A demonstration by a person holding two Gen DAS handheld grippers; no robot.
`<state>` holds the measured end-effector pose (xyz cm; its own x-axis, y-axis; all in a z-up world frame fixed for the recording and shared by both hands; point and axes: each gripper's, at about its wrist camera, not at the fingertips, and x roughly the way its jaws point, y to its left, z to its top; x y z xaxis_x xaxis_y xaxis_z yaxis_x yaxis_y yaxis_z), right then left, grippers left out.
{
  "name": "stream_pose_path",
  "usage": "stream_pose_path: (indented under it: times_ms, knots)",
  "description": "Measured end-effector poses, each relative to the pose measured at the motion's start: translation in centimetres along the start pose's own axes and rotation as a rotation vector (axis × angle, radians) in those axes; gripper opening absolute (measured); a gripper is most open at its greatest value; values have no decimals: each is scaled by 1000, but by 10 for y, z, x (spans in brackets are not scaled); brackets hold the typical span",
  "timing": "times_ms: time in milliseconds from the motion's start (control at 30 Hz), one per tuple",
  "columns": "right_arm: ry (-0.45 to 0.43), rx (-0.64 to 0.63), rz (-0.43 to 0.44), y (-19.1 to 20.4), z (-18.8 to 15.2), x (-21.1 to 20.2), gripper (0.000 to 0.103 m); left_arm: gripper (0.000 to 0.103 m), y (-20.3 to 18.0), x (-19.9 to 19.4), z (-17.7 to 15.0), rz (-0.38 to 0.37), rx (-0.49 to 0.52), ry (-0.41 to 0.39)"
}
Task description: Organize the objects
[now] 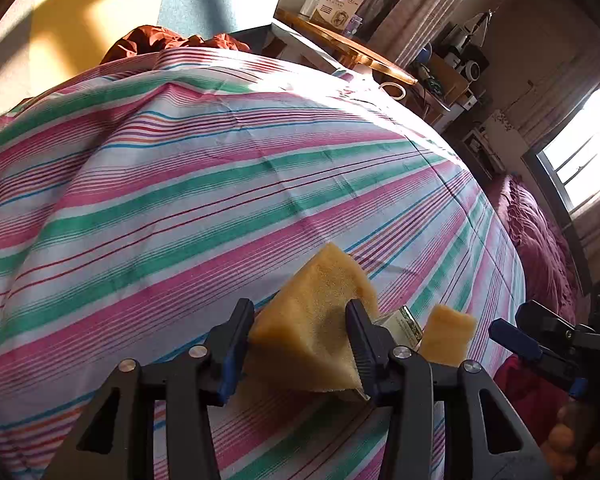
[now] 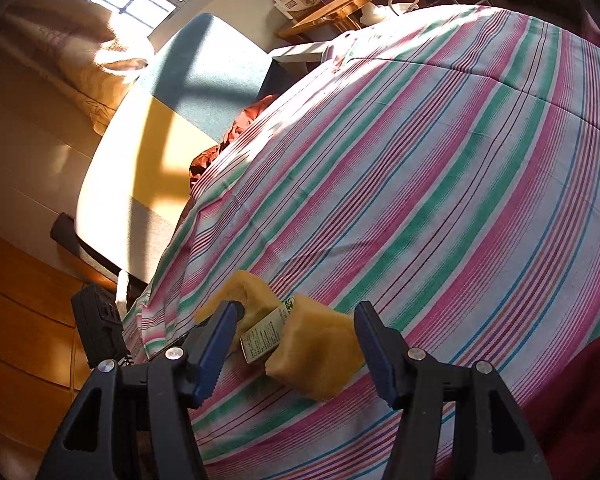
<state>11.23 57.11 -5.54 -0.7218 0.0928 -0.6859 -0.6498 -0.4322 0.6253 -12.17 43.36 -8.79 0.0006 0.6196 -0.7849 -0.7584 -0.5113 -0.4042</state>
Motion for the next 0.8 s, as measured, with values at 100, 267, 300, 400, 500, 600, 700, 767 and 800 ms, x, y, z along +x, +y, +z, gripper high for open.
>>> stream_pose_path:
  times_ms: [100, 267, 300, 400, 500, 600, 700, 767, 800]
  knots:
    - [20, 0, -17, 0, 0, 4, 62, 46, 5, -26, -13, 34, -27, -47]
    - [90, 1, -55, 0, -2, 19, 62, 46, 9, -68, -38, 98, -37, -117]
    - [94, 0, -60, 0, -3, 20, 62, 46, 9, -75, -44, 109, -35, -130]
    - [109, -1, -77, -1, -4, 23, 65, 46, 8, -95, -61, 142, -34, -159]
    - [113, 3, -102, -2, -4, 25, 67, 46, 9, -113, -77, 160, -44, -183]
    - [138, 13, -137, -4, -4, 31, 68, 46, 12, -131, -92, 164, -72, -206]
    - [166, 20, -166, -5, -5, 40, 73, 46, 16, -149, -106, 179, -84, -231]
    - [197, 22, -155, -5, -7, 49, 76, 47, 18, -161, -116, 196, -89, -252]
    - [215, 19, -156, -4, -9, 54, 76, 47, 19, -168, -120, 203, -93, -264]
